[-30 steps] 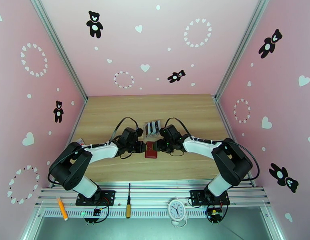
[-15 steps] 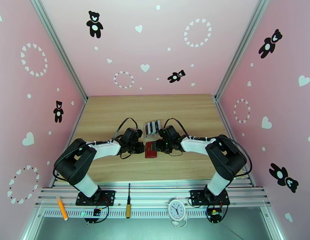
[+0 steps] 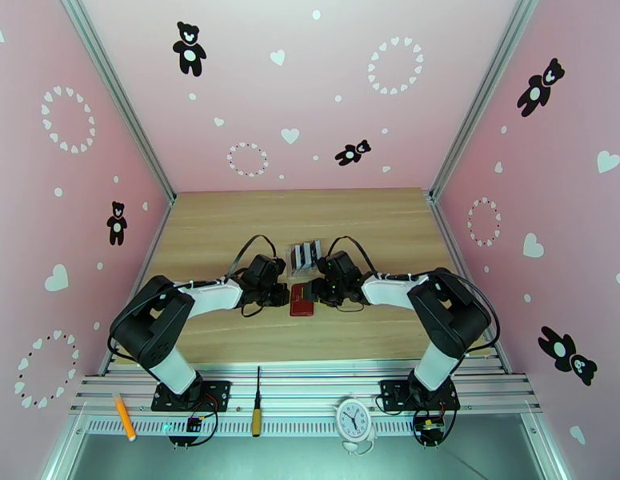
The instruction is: Put the credit cards into the card holder
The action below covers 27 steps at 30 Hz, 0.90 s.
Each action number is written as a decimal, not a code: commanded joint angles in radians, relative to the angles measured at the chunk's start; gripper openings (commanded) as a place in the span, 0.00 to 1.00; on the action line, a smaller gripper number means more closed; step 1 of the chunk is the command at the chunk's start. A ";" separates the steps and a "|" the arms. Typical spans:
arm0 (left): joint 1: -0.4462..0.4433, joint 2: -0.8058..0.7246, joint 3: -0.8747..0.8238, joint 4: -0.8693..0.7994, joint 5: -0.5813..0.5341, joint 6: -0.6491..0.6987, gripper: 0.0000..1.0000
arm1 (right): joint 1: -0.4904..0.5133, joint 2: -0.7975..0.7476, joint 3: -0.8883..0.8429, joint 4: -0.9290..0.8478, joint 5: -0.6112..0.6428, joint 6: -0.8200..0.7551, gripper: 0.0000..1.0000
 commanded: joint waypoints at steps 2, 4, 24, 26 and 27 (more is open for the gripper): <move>-0.003 0.046 0.008 -0.057 -0.045 0.007 0.08 | 0.006 0.040 -0.032 0.075 -0.061 0.044 0.54; -0.004 0.051 0.009 -0.062 -0.044 0.008 0.08 | 0.006 0.038 -0.038 0.102 -0.074 0.055 0.53; -0.003 0.064 0.011 -0.063 -0.005 0.007 0.08 | 0.046 -0.038 -0.041 0.101 -0.036 0.067 0.29; -0.003 0.057 0.009 -0.061 -0.005 0.007 0.09 | 0.045 -0.051 -0.038 0.078 -0.026 0.059 0.24; -0.003 0.051 0.008 -0.061 -0.007 0.007 0.09 | 0.044 -0.057 -0.038 0.069 -0.022 0.055 0.22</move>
